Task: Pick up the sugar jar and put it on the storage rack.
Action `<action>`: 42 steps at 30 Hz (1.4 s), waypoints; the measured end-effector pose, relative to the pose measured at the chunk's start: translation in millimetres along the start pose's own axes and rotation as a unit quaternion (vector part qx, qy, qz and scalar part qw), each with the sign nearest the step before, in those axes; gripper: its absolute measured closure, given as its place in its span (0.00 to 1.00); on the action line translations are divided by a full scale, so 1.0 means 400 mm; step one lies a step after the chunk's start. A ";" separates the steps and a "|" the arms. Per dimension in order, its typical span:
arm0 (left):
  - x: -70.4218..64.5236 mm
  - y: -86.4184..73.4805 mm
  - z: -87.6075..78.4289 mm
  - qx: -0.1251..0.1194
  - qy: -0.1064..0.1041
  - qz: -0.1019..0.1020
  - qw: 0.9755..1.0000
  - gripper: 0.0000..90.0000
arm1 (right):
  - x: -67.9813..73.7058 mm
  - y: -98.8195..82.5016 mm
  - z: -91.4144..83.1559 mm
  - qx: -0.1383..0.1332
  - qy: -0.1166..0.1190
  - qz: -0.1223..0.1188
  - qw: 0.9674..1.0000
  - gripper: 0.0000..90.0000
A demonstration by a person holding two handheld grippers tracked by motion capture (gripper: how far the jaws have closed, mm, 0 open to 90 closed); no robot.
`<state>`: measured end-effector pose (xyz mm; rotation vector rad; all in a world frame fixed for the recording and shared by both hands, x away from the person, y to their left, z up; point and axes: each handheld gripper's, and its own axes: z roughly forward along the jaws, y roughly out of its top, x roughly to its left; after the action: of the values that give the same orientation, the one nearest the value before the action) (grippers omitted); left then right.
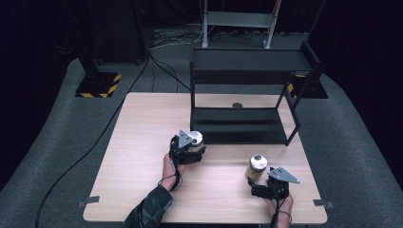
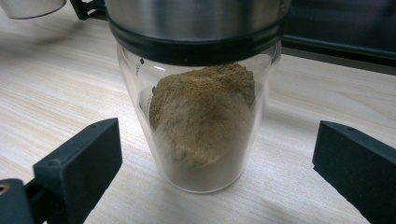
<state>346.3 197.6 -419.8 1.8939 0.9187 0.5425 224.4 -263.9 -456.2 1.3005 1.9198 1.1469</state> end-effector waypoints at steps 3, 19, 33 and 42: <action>-0.002 0.003 0.004 0.002 -0.002 0.002 1.000 0.33 | 0.001 0.000 0.000 0.000 -0.001 0.000 1.000 0.00; -0.008 0.013 0.024 0.008 -0.006 0.007 1.000 0.33 | 0.002 -0.001 -0.001 -0.001 -0.001 -0.001 1.000 0.00; -0.014 0.022 0.040 0.009 -0.009 0.008 1.000 0.33 | 0.001 -0.002 -0.001 -0.002 -0.002 -0.001 1.000 0.01; -0.016 0.028 0.052 0.013 -0.010 0.010 1.000 0.33 | 0.001 -0.002 -0.001 -0.002 -0.002 -0.001 1.000 0.01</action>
<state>360.7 177.7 -419.4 1.9301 0.8988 0.5259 223.5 -263.6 -456.6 1.2983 1.9150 1.1467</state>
